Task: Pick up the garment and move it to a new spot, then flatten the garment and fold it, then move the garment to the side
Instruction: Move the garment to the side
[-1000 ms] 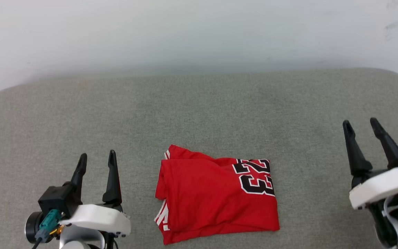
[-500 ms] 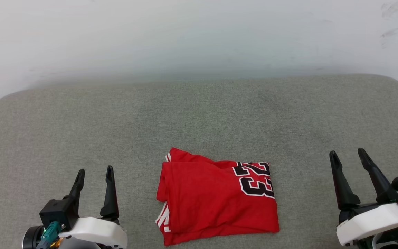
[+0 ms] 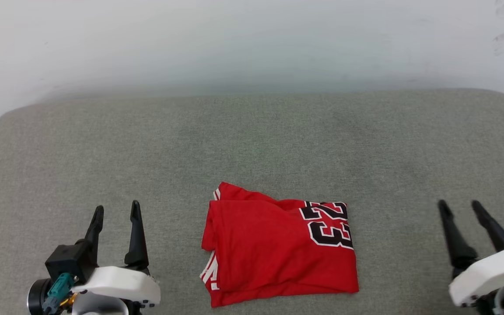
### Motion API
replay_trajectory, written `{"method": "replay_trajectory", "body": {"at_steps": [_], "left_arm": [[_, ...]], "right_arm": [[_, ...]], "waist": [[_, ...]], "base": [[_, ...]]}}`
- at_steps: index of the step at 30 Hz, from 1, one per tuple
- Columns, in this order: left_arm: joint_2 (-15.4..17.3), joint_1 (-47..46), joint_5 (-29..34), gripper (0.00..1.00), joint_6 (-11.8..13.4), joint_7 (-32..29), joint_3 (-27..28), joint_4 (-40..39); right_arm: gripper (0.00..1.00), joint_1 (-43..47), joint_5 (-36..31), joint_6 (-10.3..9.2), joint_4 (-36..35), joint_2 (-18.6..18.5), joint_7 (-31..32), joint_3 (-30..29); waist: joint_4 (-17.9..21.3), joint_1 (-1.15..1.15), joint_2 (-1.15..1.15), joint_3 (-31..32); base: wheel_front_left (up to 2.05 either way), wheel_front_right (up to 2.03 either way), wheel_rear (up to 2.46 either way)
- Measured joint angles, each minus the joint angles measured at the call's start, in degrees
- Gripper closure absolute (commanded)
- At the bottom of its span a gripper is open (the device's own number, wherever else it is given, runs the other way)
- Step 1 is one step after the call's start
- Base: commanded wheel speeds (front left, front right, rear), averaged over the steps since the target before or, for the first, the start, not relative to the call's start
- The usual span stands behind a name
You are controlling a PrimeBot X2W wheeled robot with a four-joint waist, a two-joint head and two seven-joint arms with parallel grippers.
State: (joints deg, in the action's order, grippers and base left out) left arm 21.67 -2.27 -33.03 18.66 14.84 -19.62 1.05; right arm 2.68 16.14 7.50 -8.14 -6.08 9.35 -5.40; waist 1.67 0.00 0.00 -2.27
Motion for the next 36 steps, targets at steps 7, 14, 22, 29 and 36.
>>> {"method": "replay_trajectory", "body": {"at_steps": [7, 14, 22, 29, 36], "left_arm": [[-1.89, -1.57, 1.24, 0.00, -0.82, 0.07, 2.23, -0.92], [-4.58, -3.16, 3.88, 0.00, -2.59, 0.11, 3.32, -1.49], [-6.43, -5.20, 5.90, 0.00, -5.04, 0.15, 4.16, -0.07], [-7.28, -5.27, 6.60, 0.00, -5.64, 0.15, 5.48, 0.98], [-7.19, -4.89, 7.84, 0.00, -6.67, 0.15, 5.15, 1.41]], "right_arm": [[0.00, -5.48, 17.24, -0.08, 11.16, -7.53, 14.91, -2.09], [0.00, -11.21, 35.89, -0.01, 22.72, -8.05, 25.01, 3.92], [0.00, -16.69, 49.05, 0.03, 32.75, -5.19, 26.71, 10.23], [1.00, -19.39, 53.31, 0.04, 35.09, -5.84, 25.28, 14.82], [1.00, -20.83, 46.10, 0.00, 33.31, -10.99, 18.90, 23.15]], "waist": [[-1.86, 0.00, 0.00, -1.64], [-4.28, 0.00, 0.00, -4.59], [-7.86, 0.00, 0.00, -8.22], [-8.97, 0.00, 0.00, -8.77], [-7.07, 0.00, 0.00, -6.53]], "base": [[0.00, 0.00, 0.00], [0.00, 0.00, 0.00], [0.00, 0.00, 0.00], [0.00, 0.00, 0.00], [0.00, 0.00, 0.00]]}}
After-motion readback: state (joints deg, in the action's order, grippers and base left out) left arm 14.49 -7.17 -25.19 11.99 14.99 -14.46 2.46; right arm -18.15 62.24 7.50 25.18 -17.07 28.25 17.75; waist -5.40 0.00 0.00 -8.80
